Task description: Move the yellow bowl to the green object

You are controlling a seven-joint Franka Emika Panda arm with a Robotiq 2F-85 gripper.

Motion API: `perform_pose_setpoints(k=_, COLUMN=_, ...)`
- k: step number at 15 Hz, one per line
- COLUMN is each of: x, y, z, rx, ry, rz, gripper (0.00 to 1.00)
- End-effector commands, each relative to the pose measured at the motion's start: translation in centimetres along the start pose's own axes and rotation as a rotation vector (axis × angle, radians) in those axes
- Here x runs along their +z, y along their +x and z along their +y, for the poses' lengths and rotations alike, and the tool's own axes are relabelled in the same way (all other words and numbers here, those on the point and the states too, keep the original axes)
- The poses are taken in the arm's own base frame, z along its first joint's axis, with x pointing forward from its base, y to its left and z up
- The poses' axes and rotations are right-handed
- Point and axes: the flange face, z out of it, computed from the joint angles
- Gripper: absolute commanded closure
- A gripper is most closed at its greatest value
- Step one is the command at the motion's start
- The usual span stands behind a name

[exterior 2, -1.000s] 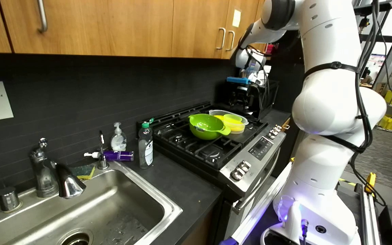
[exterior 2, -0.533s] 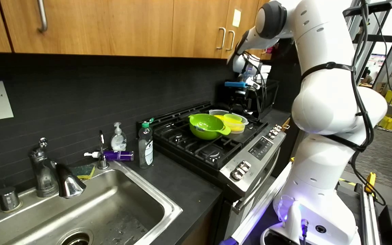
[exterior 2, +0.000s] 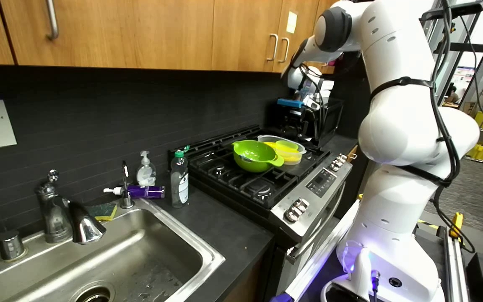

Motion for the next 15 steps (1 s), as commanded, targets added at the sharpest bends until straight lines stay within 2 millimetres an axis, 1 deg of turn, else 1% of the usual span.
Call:
perform_pose_setpoints(k=1, x=-0.7, y=1.2, z=-0.3, rx=0.034, ry=0.148, rz=-0.013, gripper=0.0)
perform_pose_setpoints(k=3, x=-0.9, y=1.8, z=0.1, rx=0.086, ry=0.253, rz=-0.05, gripper=0.0)
perform_pose_setpoints(k=4, x=-0.8, y=2.0, z=0.4, rx=0.093, ry=0.275, rz=-0.071, gripper=0.0)
perform_pose_setpoints(k=5, x=-0.5, y=2.2, z=0.7, rx=0.085, ry=0.28, rz=-0.086, gripper=0.0)
perform_pose_setpoints(k=9, x=1.8, y=3.6, z=3.1, rx=0.08, ry=0.234, rz=-0.144, gripper=0.0)
perform_pose_setpoints(k=11, x=2.6, y=4.2, z=3.6, rx=0.099, ry=0.243, rz=-0.149, gripper=0.0)
perform_pose_setpoints(k=13, x=2.8, y=4.5, z=3.8, rx=0.121, ry=0.26, rz=-0.143, gripper=0.0)
perform_pose_setpoints(k=15, x=2.6, y=4.5, z=3.8, rx=0.132, ry=0.288, rz=-0.134, gripper=0.0)
